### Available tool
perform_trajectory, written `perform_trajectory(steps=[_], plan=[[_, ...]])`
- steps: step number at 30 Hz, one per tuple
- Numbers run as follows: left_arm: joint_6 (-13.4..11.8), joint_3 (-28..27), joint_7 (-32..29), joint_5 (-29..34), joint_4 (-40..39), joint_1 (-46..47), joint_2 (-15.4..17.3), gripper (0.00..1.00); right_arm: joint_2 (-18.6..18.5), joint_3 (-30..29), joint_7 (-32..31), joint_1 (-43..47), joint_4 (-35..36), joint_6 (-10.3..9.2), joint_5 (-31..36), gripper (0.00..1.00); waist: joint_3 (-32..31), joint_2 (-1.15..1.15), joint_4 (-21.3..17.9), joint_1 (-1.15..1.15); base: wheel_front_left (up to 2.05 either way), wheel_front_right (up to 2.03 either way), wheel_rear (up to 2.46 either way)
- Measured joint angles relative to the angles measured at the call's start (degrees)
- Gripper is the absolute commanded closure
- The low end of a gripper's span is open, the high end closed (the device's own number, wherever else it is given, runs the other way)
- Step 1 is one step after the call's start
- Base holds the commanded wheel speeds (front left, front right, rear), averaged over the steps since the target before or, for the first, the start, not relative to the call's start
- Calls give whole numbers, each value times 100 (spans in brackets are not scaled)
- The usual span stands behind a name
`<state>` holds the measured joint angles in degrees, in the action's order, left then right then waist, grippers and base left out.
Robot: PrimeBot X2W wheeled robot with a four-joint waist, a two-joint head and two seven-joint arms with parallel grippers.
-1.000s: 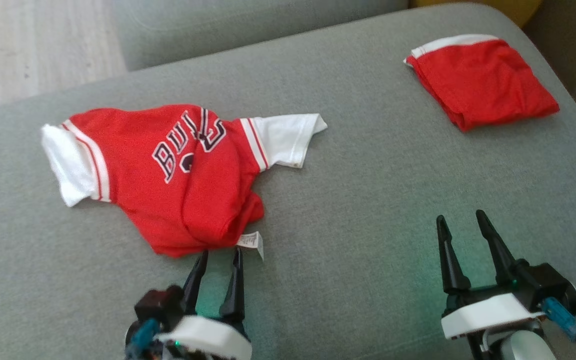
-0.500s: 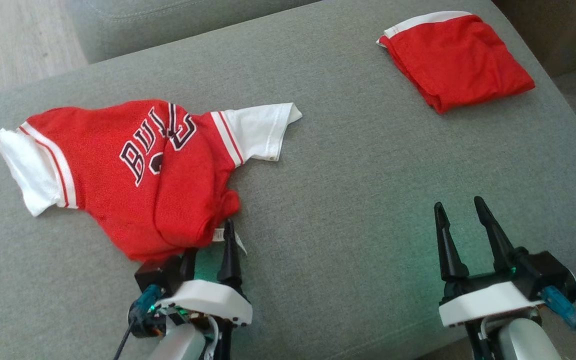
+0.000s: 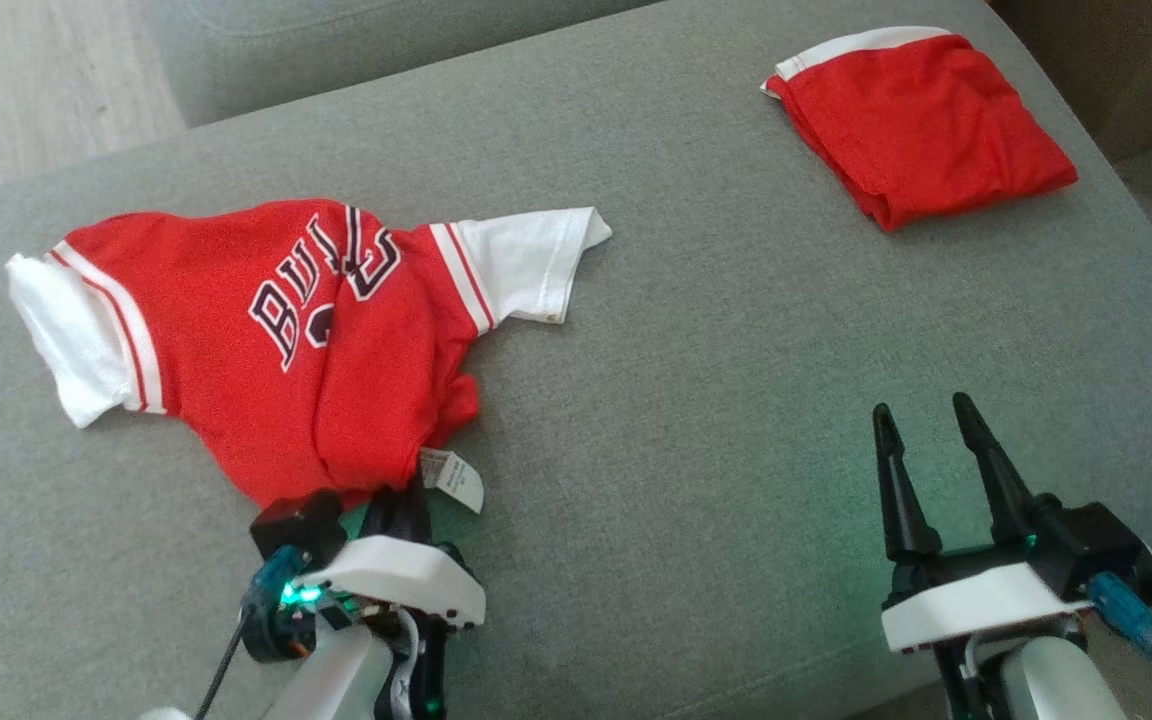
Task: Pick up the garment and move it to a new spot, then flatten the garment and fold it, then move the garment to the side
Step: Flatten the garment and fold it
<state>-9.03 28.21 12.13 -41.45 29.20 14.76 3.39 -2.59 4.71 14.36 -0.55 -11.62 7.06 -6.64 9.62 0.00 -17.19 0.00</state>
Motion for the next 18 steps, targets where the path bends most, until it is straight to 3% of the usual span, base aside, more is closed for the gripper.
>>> perform_trajectory(steps=[3,7,10,18], plan=[[47,154,-382,1,-330,-68,207,100,0,-80,0,12,-3,0,-1,0,-66,0,65,0,0,0,0],[-12,255,-1141,18,-1351,-513,912,100,0,-146,0,69,-10,0,-92,0,-186,0,193,0,0,0,0],[-86,360,-1971,26,-2435,-965,1667,100,0,-144,0,175,-7,0,-166,0,-250,0,324,-1,0,0,0],[-140,271,-4621,103,-4885,-1167,4163,100,0,-86,0,192,3,0,-327,0,-268,0,545,0,0,0,0]])
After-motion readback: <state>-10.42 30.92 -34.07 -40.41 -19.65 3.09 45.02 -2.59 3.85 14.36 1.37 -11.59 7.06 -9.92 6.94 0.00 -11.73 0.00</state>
